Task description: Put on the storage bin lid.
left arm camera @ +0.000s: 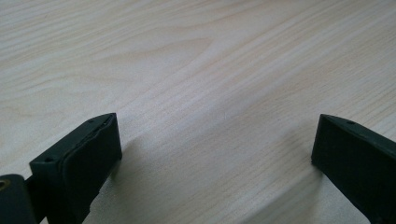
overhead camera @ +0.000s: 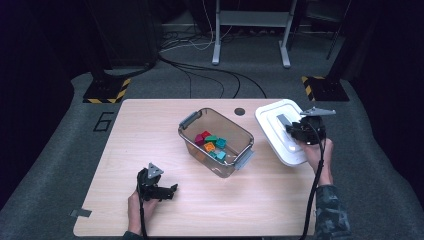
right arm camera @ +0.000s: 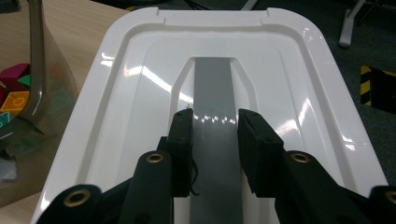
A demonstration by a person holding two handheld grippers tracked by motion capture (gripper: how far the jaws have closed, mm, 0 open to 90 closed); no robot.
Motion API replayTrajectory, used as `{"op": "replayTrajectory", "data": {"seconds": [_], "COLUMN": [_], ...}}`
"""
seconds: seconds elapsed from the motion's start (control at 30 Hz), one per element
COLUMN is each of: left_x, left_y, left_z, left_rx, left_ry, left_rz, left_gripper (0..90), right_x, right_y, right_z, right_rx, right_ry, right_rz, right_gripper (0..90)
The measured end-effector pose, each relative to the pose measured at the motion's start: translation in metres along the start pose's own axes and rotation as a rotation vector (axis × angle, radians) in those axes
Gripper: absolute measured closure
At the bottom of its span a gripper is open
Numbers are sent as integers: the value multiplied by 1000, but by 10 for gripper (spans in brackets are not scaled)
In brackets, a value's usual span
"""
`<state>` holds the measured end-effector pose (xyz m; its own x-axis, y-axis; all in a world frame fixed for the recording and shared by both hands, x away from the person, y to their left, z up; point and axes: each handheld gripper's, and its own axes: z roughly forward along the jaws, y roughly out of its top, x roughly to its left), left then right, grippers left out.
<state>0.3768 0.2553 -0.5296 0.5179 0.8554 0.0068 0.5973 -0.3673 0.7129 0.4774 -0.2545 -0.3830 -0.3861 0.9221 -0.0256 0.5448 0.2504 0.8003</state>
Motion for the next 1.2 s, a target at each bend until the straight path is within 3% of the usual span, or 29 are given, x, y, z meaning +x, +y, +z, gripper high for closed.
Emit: {"op": "replayTrajectory", "data": {"seconds": [0.47,1.0,1.2], "left_x": [0,-1,0], "left_y": [0,0,0], "left_z": [0,1,0], "left_rx": [-2,-8,6], "left_ry": [1,4,-2], "left_rz": [-5,-10,7], "left_gripper": [13,13,13], "right_x": [12,42,53], "right_y": [23,47,56], "right_z": [-12,-13,-13], "right_rx": [-14,-20,-22], "right_ry": [21,67,86], "right_rz": [-34,-76,-93], "right_gripper": [668,668,668]}}
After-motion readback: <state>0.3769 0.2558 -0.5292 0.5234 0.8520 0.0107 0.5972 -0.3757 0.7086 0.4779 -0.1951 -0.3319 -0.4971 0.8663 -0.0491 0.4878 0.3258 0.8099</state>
